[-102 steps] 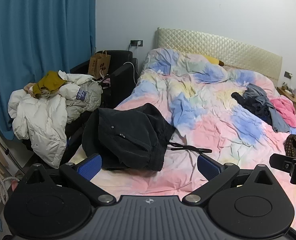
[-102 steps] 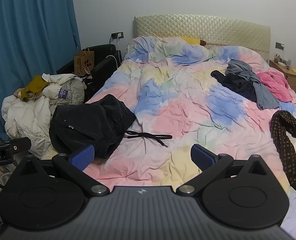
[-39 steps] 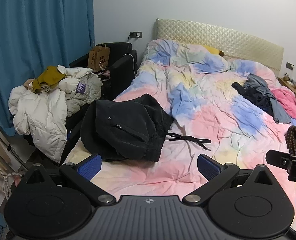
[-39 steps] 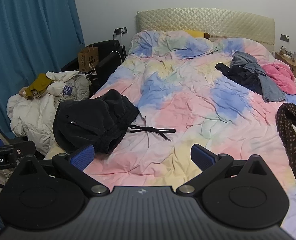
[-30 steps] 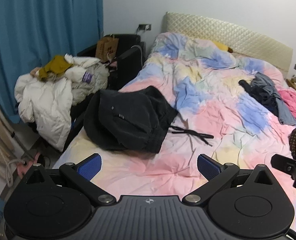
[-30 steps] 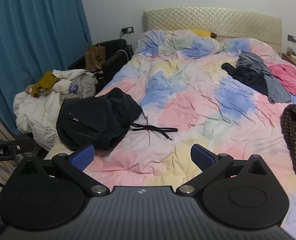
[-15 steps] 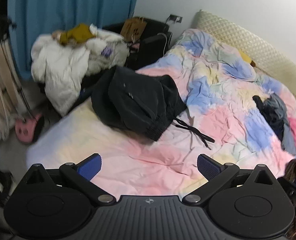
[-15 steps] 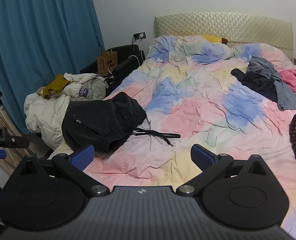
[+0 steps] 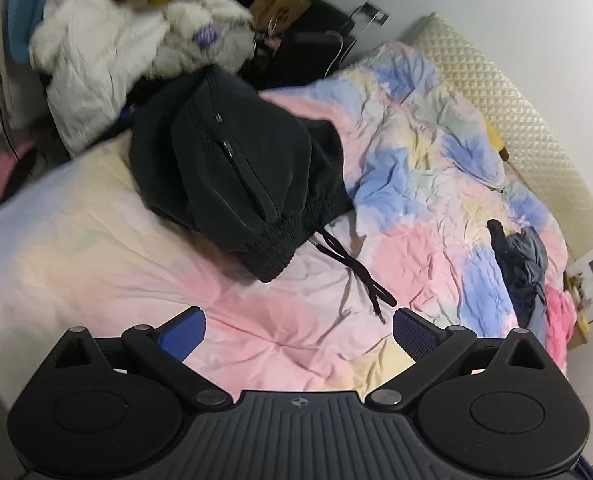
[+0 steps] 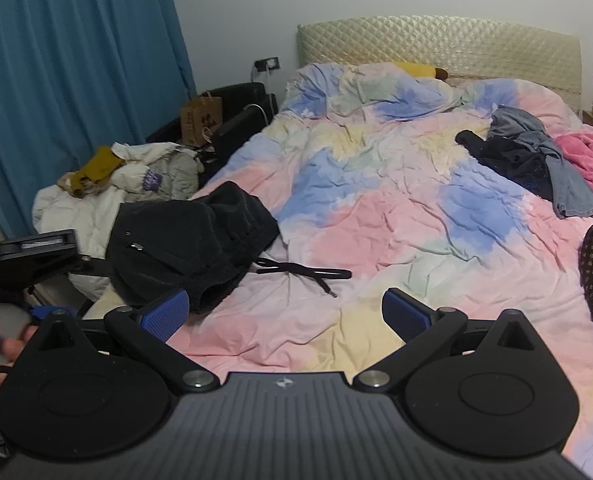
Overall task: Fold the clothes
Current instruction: 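Grasp the black sweatpants at the waistband with the left gripper and lift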
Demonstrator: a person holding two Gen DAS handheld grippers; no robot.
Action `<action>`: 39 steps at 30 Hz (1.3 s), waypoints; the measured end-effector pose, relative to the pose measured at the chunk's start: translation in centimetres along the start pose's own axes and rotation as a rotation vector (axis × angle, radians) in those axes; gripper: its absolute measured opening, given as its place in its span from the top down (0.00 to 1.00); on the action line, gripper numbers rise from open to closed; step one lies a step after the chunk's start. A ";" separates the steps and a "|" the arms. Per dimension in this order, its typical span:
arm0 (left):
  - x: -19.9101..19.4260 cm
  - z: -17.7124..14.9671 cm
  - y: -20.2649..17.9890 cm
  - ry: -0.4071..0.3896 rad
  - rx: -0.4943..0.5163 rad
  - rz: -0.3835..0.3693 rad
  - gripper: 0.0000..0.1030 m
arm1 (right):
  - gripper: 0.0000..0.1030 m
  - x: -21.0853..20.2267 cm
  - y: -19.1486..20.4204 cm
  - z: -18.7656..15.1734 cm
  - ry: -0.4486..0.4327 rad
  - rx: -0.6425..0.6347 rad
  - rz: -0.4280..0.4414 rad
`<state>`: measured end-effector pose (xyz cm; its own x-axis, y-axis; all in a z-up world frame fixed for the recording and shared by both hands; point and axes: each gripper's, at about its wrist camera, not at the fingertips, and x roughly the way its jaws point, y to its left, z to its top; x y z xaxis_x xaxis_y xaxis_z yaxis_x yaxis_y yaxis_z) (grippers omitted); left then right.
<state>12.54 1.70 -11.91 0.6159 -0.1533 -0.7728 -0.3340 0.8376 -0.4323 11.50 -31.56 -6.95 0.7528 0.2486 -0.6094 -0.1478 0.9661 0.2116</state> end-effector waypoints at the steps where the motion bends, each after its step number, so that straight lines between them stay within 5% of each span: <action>1: 1.4 0.6 0.2 0.011 -0.017 -0.008 0.03 | 0.00 0.6 0.3 0.3 0.009 -0.004 -0.013; 10: 16.0 5.1 4.5 0.121 -0.178 -0.021 0.07 | 0.00 6.9 0.8 2.5 0.141 0.086 -0.183; 18: 26.5 5.9 7.1 0.190 -0.270 0.019 0.13 | 0.00 8.9 0.1 3.0 0.230 0.091 -0.306; 21: 28.9 5.7 7.3 0.180 -0.314 0.042 0.24 | 0.00 9.2 -0.7 3.3 0.234 0.109 -0.334; 24: 30.0 5.7 7.5 0.132 -0.371 0.088 0.40 | 0.00 9.5 -1.4 3.8 0.224 0.110 -0.335; 26: 30.3 5.9 7.3 0.121 -0.377 0.107 0.65 | 0.00 9.7 -1.8 4.3 0.212 0.105 -0.319; 29: 30.0 6.2 6.9 0.098 -0.374 0.116 0.78 | 0.00 10.3 -2.5 5.1 0.199 0.097 -0.283; 39: 22.2 5.3 4.0 -0.042 -0.320 0.032 0.83 | 0.00 13.1 -4.3 5.0 0.264 0.207 -0.008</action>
<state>28.63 4.42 -28.35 0.6282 -0.1019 -0.7713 -0.5569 0.6334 -0.5373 25.21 -32.76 -12.06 0.5573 0.2767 -0.7829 0.0115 0.9402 0.3405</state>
